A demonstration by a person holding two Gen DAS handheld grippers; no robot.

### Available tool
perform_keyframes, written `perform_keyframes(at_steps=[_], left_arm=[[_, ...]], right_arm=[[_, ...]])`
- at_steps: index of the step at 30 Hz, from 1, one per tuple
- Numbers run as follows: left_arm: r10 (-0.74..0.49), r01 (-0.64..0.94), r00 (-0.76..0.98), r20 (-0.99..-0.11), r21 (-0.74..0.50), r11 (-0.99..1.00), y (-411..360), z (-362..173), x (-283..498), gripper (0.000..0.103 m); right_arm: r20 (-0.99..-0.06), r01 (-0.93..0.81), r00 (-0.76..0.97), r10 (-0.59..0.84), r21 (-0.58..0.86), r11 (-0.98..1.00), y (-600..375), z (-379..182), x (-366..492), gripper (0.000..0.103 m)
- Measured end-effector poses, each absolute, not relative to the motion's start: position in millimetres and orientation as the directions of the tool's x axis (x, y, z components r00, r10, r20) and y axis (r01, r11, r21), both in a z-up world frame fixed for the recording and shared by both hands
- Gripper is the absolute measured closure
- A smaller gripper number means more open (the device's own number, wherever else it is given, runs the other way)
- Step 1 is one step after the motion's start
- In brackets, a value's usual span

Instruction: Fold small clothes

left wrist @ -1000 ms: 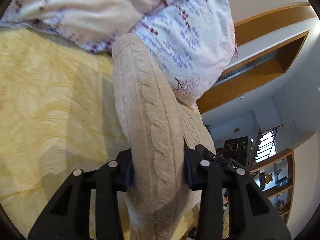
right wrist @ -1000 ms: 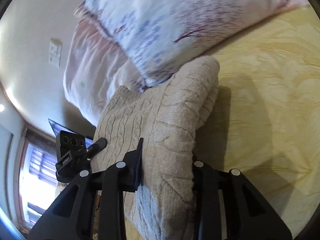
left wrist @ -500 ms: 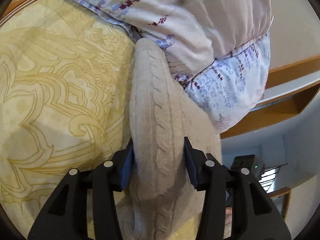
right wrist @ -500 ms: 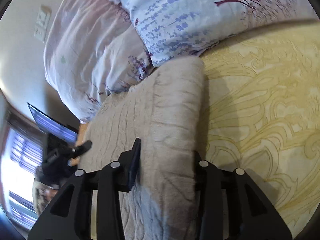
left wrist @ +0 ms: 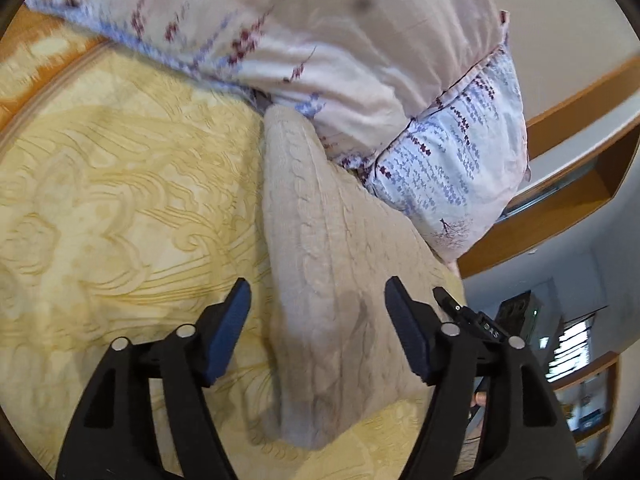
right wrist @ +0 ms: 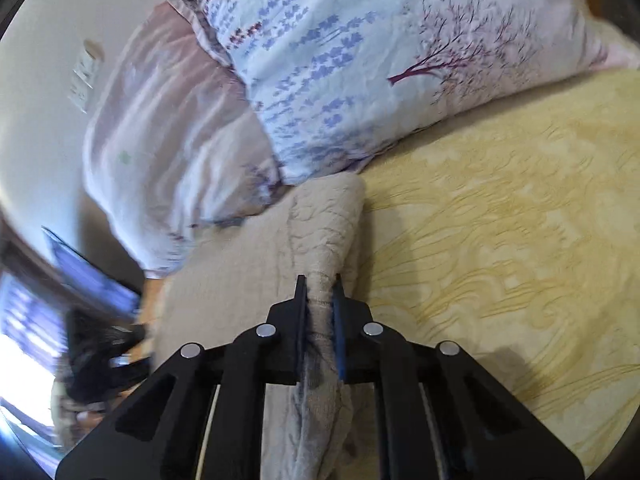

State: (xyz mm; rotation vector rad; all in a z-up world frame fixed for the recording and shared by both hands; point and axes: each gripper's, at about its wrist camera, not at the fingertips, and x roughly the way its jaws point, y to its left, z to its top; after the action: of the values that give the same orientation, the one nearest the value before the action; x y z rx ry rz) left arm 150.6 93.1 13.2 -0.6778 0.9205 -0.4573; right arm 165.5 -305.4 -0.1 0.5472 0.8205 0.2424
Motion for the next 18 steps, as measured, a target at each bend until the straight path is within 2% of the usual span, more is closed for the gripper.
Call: perform_keyframes(at_steps=[3, 5, 7, 11, 12, 14, 18], left_arm=[[-0.542, 0.085, 0.591, -0.598, -0.622, 0.779, 94.1, 24.4, 130.0, 0.025], [-0.464, 0.079, 0.622, -0.631, -0.539, 0.839, 92.5, 30.1, 115.1, 0.020], [-0.409, 0.075, 0.646, -0.645, -0.480, 0.874, 92.5, 32.2, 101.1, 0.015], [-0.320, 0.047, 0.674, -0.666, -0.393, 0.918, 90.7, 30.8, 74.4, 0.004], [-0.297, 0.038, 0.675, -0.675, -0.371, 0.928, 89.5, 29.3, 67.5, 0.002], [-0.266, 0.030, 0.677, -0.686, -0.336, 0.941, 85.1, 27.3, 58.4, 0.002], [-0.219, 0.035, 0.675, -0.705, -0.266, 0.963, 69.6, 26.5, 43.9, 0.002]], right_arm=[[-0.664, 0.052, 0.658, 0.355, 0.510, 0.859, -302.7, -5.6, 169.7, 0.091], [-0.674, 0.055, 0.664, 0.323, 0.474, 0.879, -301.3, -0.2, 167.2, 0.082], [-0.662, 0.054, 0.690, 0.292, 0.449, 0.892, -301.9, 9.4, 156.3, 0.069], [-0.582, -0.032, 0.748, 0.318, 0.447, 0.894, -297.0, 32.2, 118.5, 0.067], [-0.556, -0.076, 0.754, 0.350, 0.455, 0.887, -293.5, 36.9, 105.5, 0.063], [-0.534, -0.136, 0.749, 0.391, 0.453, 0.881, -285.4, 40.2, 88.9, 0.060], [-0.570, -0.202, 0.720, 0.396, 0.374, 0.905, -257.1, 33.5, 70.3, 0.060]])
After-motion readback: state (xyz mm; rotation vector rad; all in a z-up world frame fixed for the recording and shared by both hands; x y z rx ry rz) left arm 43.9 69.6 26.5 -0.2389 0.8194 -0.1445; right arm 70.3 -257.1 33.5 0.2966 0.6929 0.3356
